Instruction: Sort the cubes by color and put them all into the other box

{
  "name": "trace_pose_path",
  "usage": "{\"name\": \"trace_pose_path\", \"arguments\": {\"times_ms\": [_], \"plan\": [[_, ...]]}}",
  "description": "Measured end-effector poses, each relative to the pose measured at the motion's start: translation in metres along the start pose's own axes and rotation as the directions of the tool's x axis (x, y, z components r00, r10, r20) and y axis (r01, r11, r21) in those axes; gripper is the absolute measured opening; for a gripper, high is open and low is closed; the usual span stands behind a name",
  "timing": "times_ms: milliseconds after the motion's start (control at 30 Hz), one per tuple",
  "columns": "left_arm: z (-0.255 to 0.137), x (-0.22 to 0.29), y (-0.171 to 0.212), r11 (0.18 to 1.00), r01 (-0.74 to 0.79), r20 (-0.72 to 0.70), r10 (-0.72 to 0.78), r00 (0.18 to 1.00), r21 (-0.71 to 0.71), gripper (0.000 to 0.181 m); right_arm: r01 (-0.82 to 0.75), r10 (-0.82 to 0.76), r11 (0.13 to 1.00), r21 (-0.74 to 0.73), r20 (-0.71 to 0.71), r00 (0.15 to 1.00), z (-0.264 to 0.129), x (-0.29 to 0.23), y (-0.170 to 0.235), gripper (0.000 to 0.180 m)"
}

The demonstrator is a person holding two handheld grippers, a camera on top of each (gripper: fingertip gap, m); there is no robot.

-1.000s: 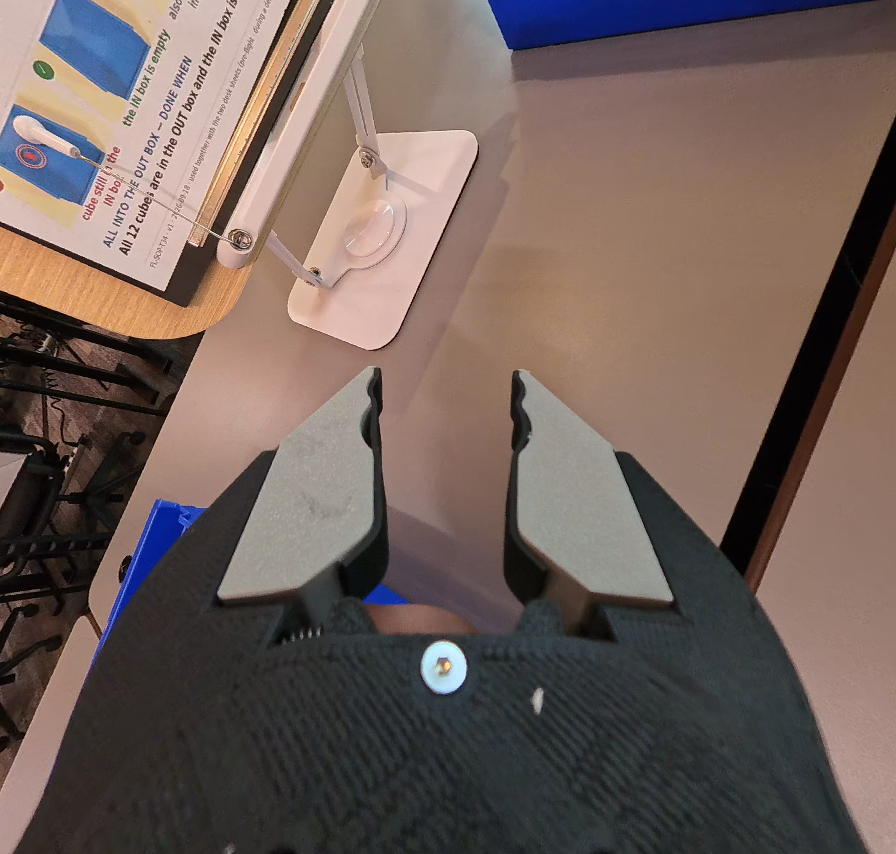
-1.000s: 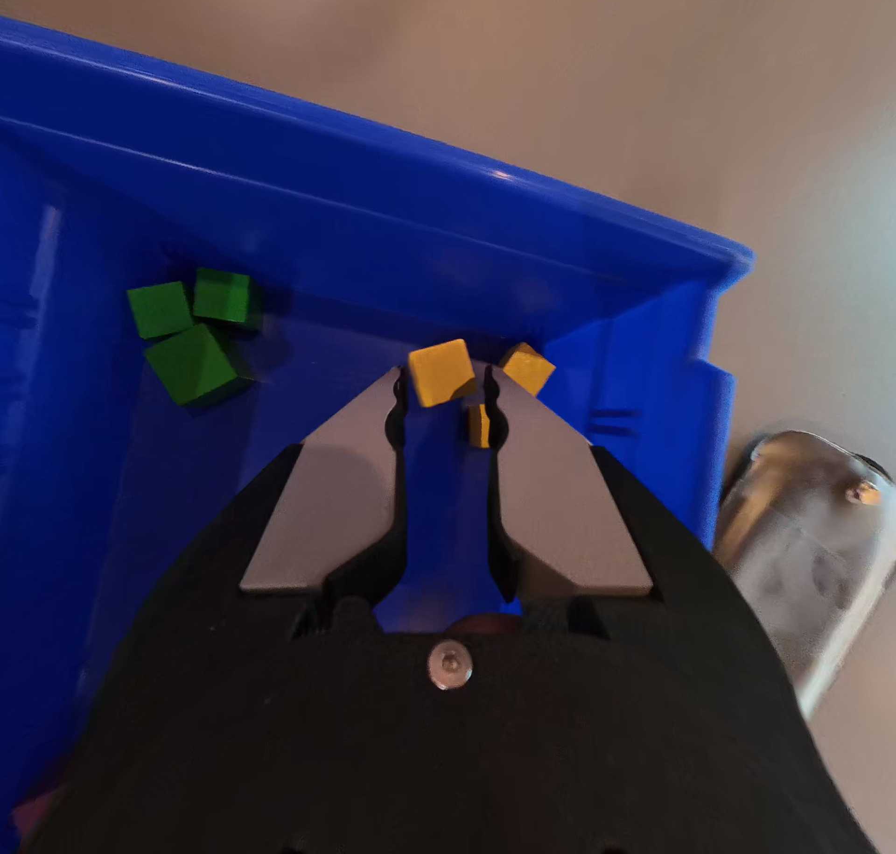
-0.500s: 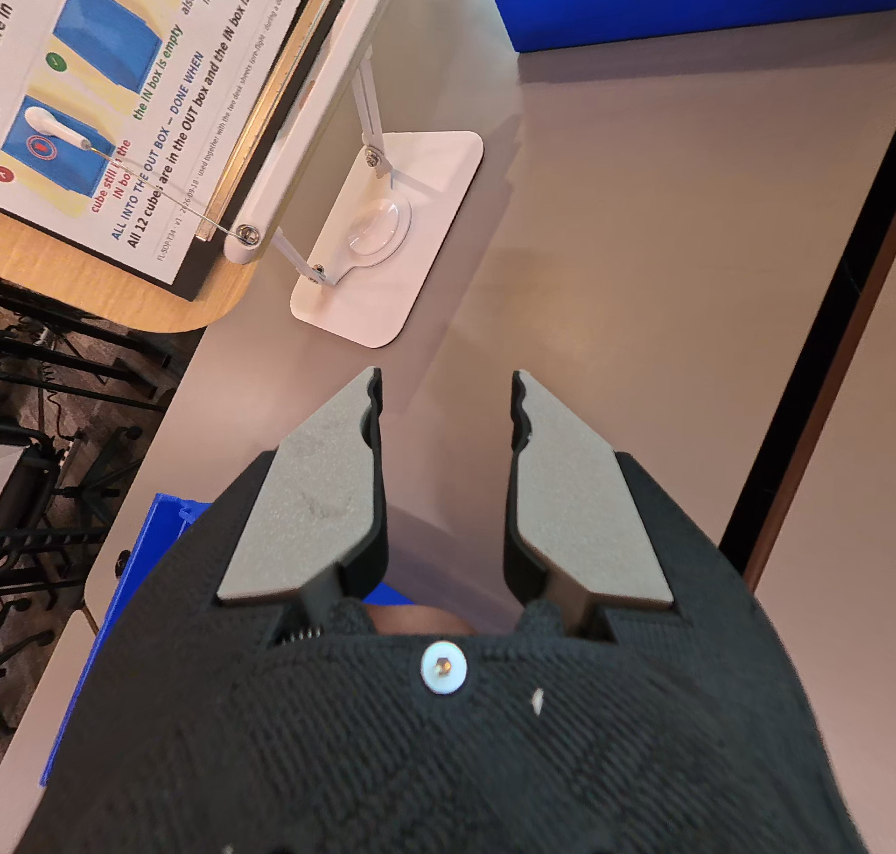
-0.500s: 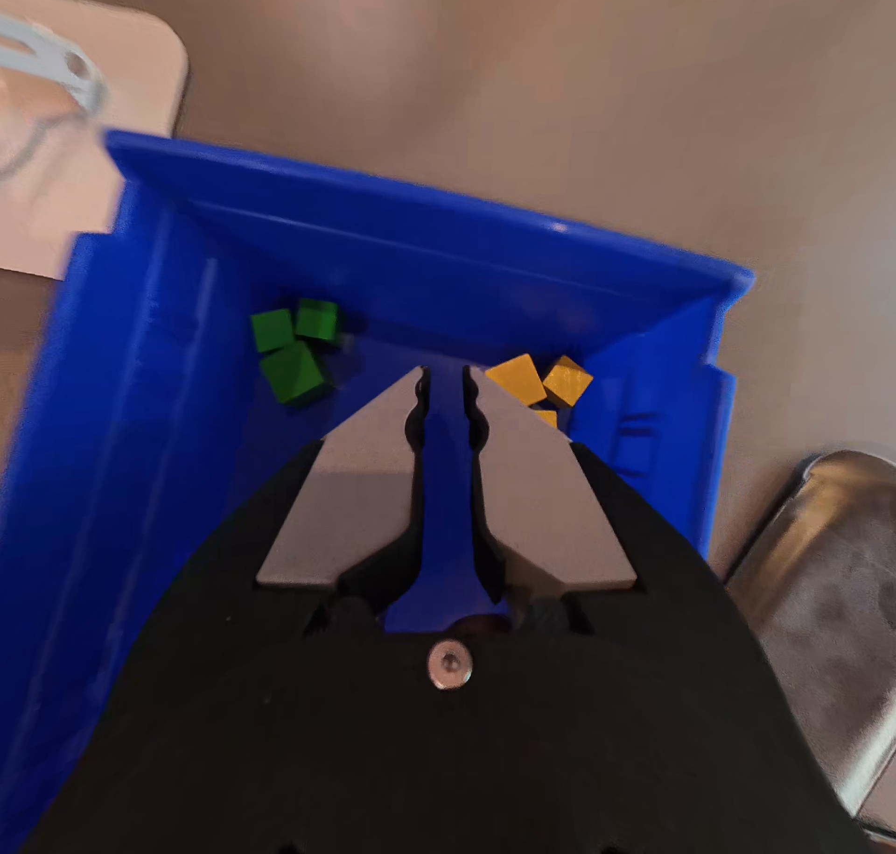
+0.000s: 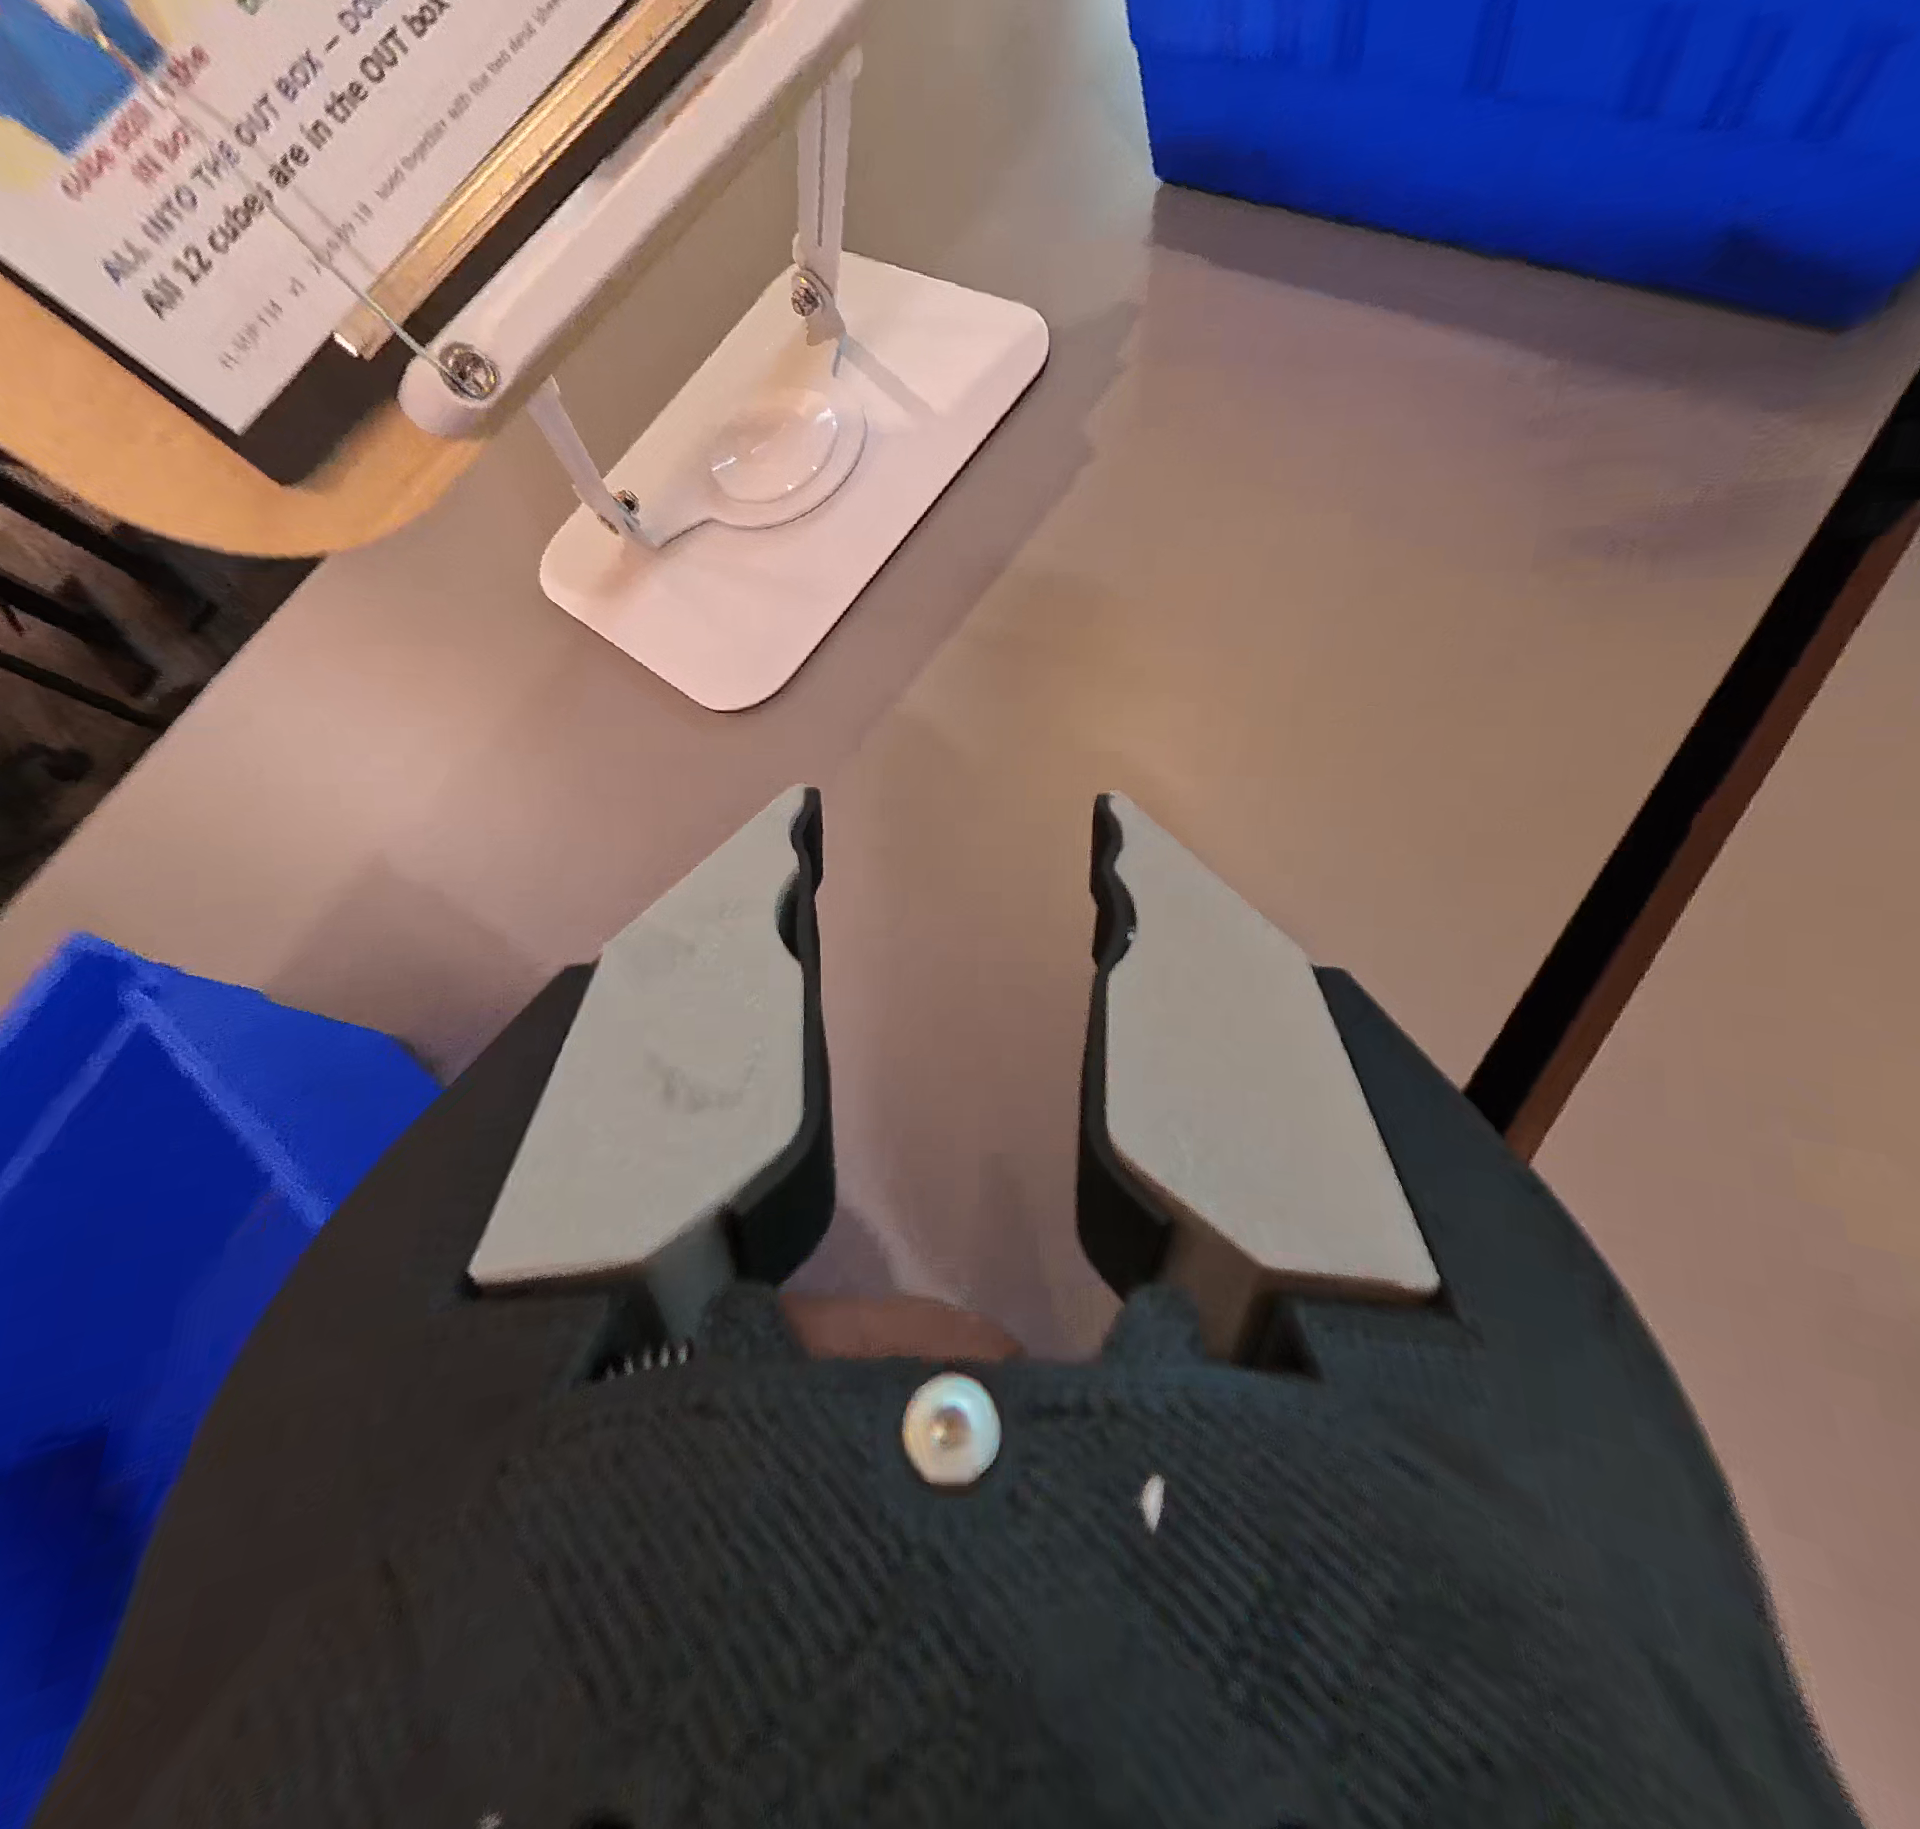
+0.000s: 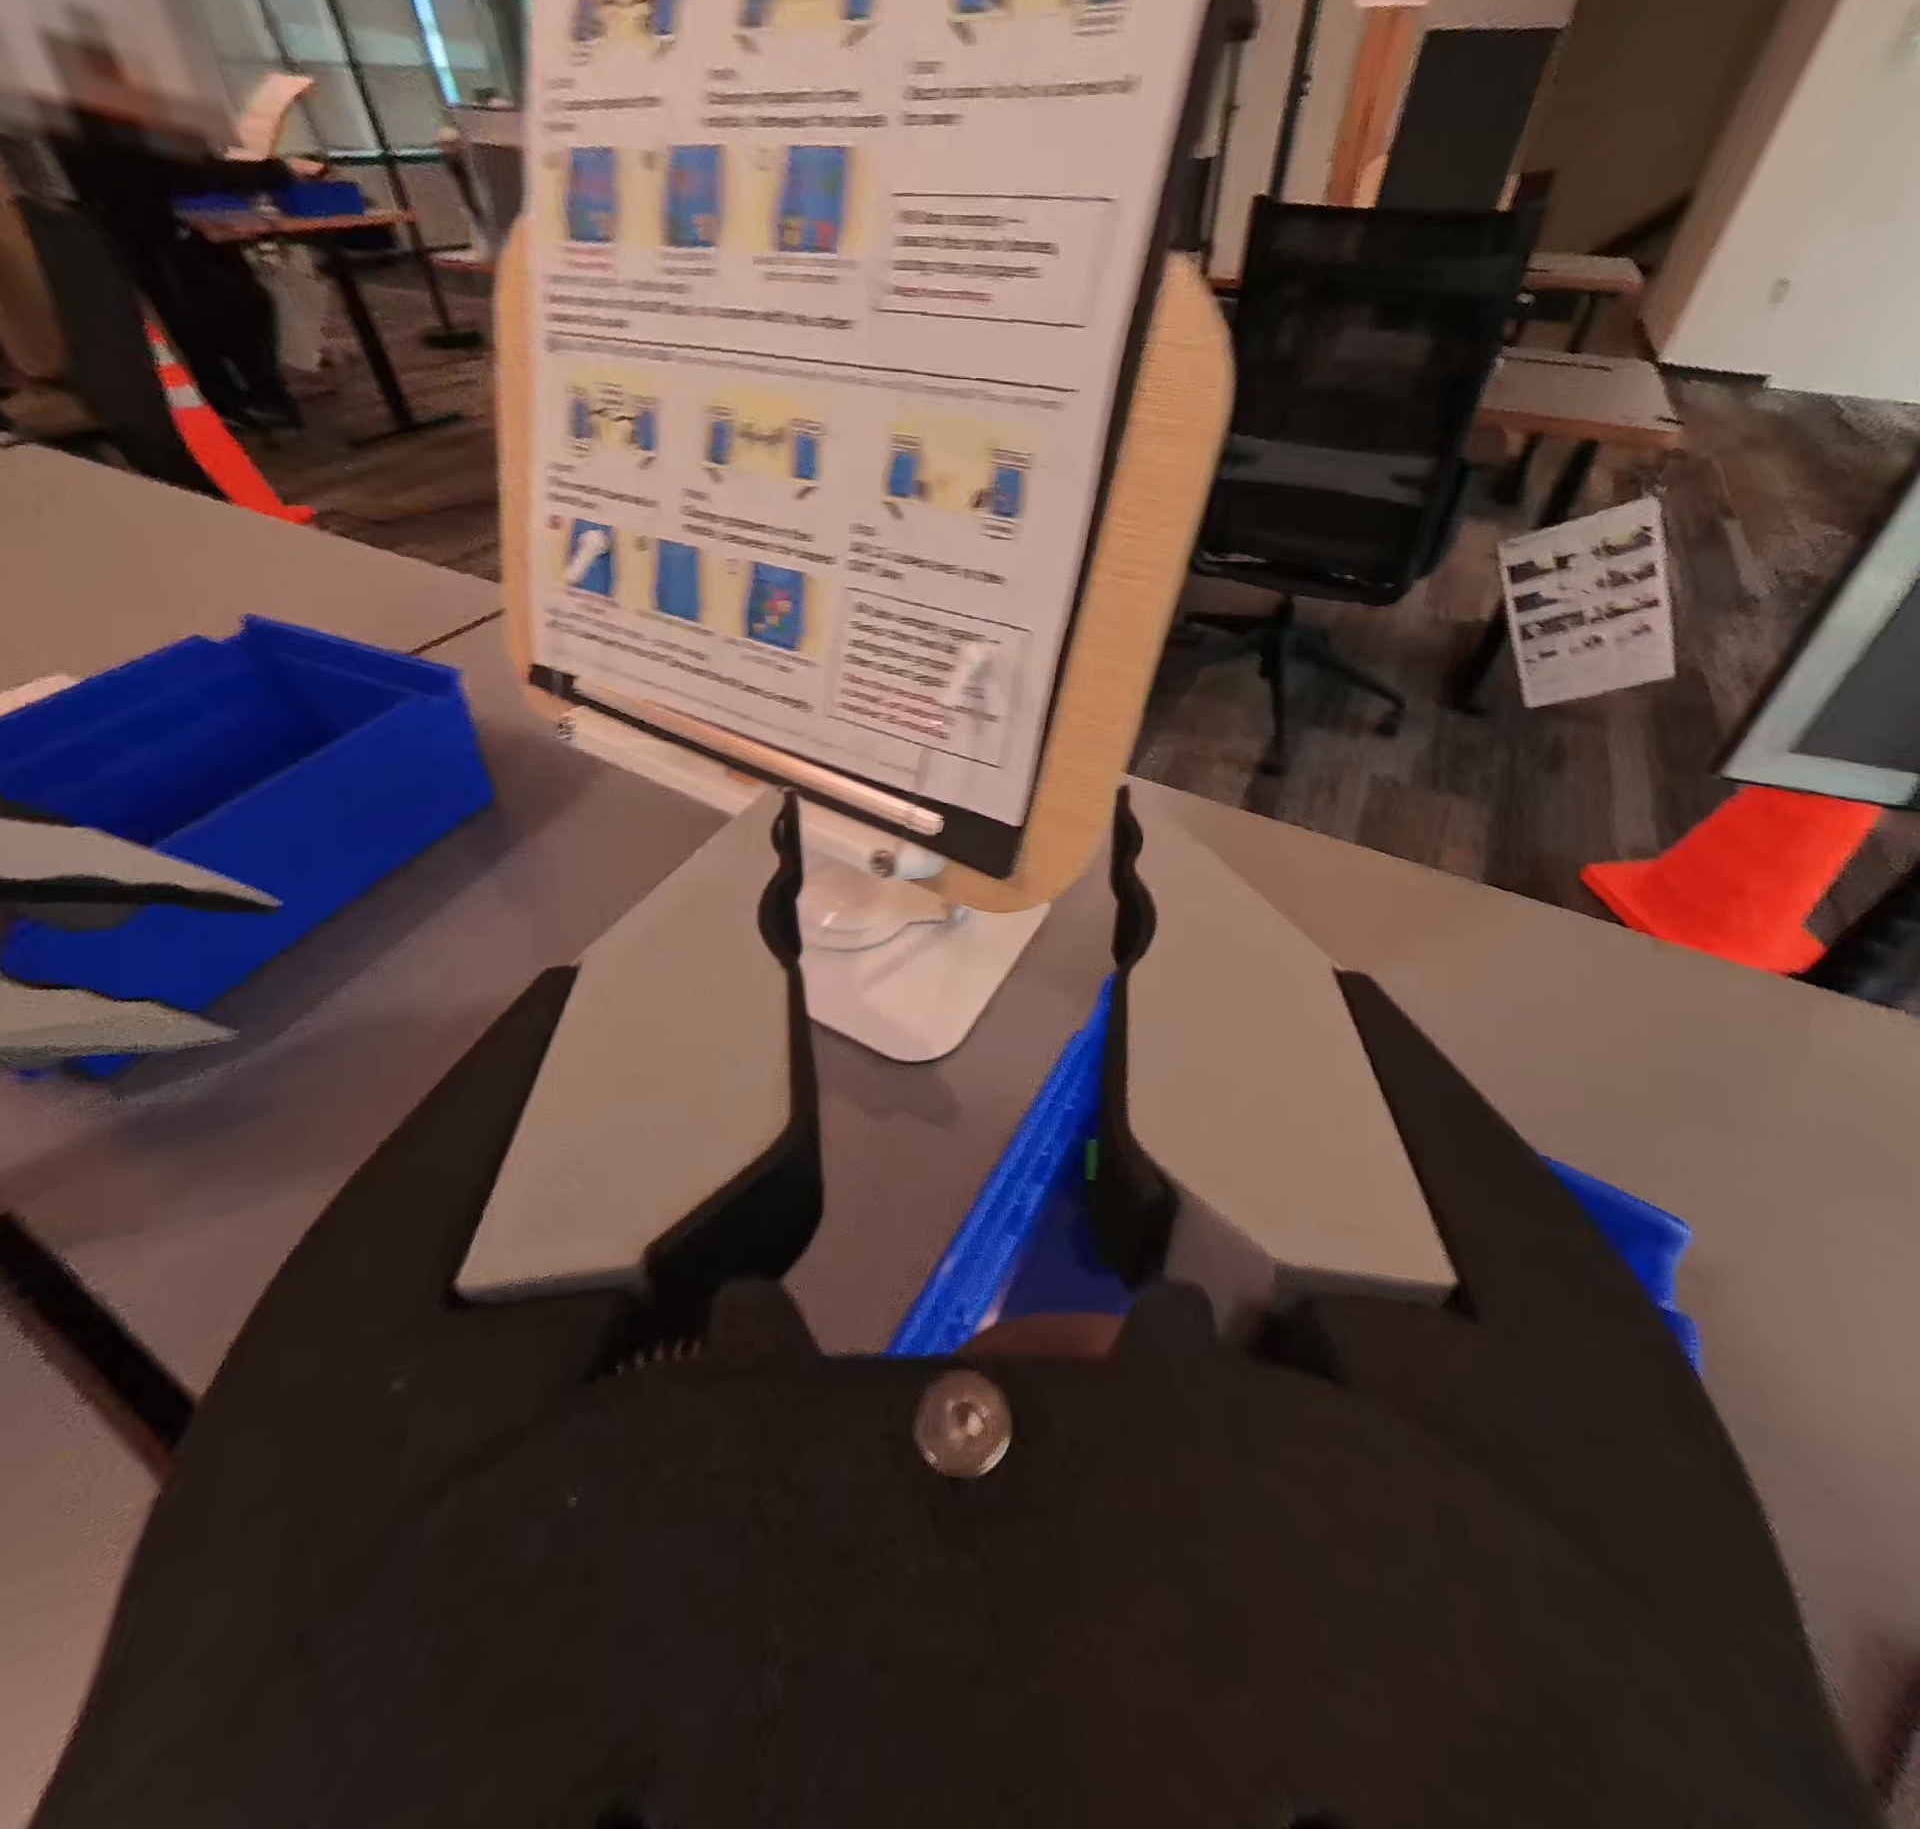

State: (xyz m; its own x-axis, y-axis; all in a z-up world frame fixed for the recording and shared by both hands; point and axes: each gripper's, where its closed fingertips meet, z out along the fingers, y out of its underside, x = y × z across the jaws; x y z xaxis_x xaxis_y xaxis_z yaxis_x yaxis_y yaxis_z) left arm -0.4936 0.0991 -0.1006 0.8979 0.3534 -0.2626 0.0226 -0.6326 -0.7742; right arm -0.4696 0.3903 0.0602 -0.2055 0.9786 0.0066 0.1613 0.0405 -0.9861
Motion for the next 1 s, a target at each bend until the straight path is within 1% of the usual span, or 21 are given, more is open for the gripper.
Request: {"name": "trace_pose_path", "arguments": {"times_ms": [67, 100, 133, 167, 200, 267, 333, 367, 433, 533, 633, 767, 900, 1000], "plan": [[0.008, 0.007, 0.003, 0.991, 0.111, 0.014, -0.112, 0.994, 0.068, 0.048, 0.039, -0.038, 0.999, -0.019, 0.048, 0.998, 0.004, -0.028, 0.002, 0.069], [0.014, 0.011, 0.010, 0.991, 0.123, 0.029, -0.124, 0.992, 0.055, 0.051, 0.053, -0.052, 0.998, -0.027, 0.063, 0.997, 0.009, -0.040, 0.005, 0.073], [0.020, 0.011, 0.018, 0.992, 0.120, 0.064, -0.122, 0.990, 0.037, 0.058, 0.060, -0.057, 0.997, -0.038, 0.079, 0.995, 0.016, -0.051, 0.011, 0.078], [0.025, 0.008, 0.025, 0.991, 0.128, 0.117, -0.131, 0.984, 0.034, 0.059, 0.058, -0.052, 0.997, -0.054, 0.093, 0.994, 0.024, -0.062, 0.019, 0.079], [0.030, 0.007, 0.031, 0.989, 0.142, 0.156, -0.146, 0.977, 0.036, 0.059, 0.047, -0.039, 0.996, -0.074, 0.107, 0.993, 0.032, -0.072, 0.029, 0.080], [0.037, 0.008, 0.039, 0.986, 0.162, 0.183, -0.167, 0.969, 0.042, 0.059, 0.007, 0.007, 0.996, -0.092, 0.146, 0.989, 0.046, -0.097, 0.055, 0.081], [0.039, 0.005, 0.045, 0.983, 0.170, 0.220, -0.180, 0.959, 0.063, 0.059, -0.048, 0.053, 0.998, -0.040, 0.133, 0.990, 0.058, -0.114, 0.079, 0.079], [0.038, 0.003, 0.048, 0.986, 0.158, 0.241, -0.164, 0.956, 0.045, 0.059, -0.054, 0.057, 0.998, -0.033, 0.118, 0.991, 0.063, -0.122, 0.093, 0.077], [0.032, -0.005, 0.042, 0.983, 0.165, 0.282, -0.182, 0.942, 0.085, 0.059, -0.011, 0.017, 0.998, -0.067, 0.082, 0.996, 0.073, -0.136, 0.117, 0.080], [0.029, -0.003, 0.032, 0.963, 0.219, 0.248, -0.254, 0.935, 0.158, 0.059, 0.061, -0.061, 0.997, -0.049, 0.000, 0.998, 0.080, -0.143, 0.129, 0.079], [0.030, -0.008, 0.033, 0.962, 0.213, 0.283, -0.256, 0.924, 0.174, 0.059, 0.110, -0.111, 0.993, -0.031, -0.036, 0.993, 0.084, -0.147, 0.136, 0.077], [0.036, -0.007, 0.033, 0.968, 0.174, 0.317, -0.225, 0.921, 0.182, 0.058, 0.125, -0.125, 0.991, -0.051, -0.012, 0.992, 0.093, -0.158, 0.152, 0.072], [0.047, 0.006, 0.036, 0.971, 0.174, 0.282, -0.215, 0.935, 0.162, 0.058, 0.131, -0.131, 0.987, -0.099, 0.000, 0.991, 0.102, -0.163, 0.169, 0.073], [0.054, 0.011, 0.039, 0.969, 0.189, 0.263, -0.226, 0.938, 0.157, 0.062, 0.125, -0.126, 0.987, -0.100, 0.004, 0.992, 0.104, -0.163, 0.173, 0.071]]}}
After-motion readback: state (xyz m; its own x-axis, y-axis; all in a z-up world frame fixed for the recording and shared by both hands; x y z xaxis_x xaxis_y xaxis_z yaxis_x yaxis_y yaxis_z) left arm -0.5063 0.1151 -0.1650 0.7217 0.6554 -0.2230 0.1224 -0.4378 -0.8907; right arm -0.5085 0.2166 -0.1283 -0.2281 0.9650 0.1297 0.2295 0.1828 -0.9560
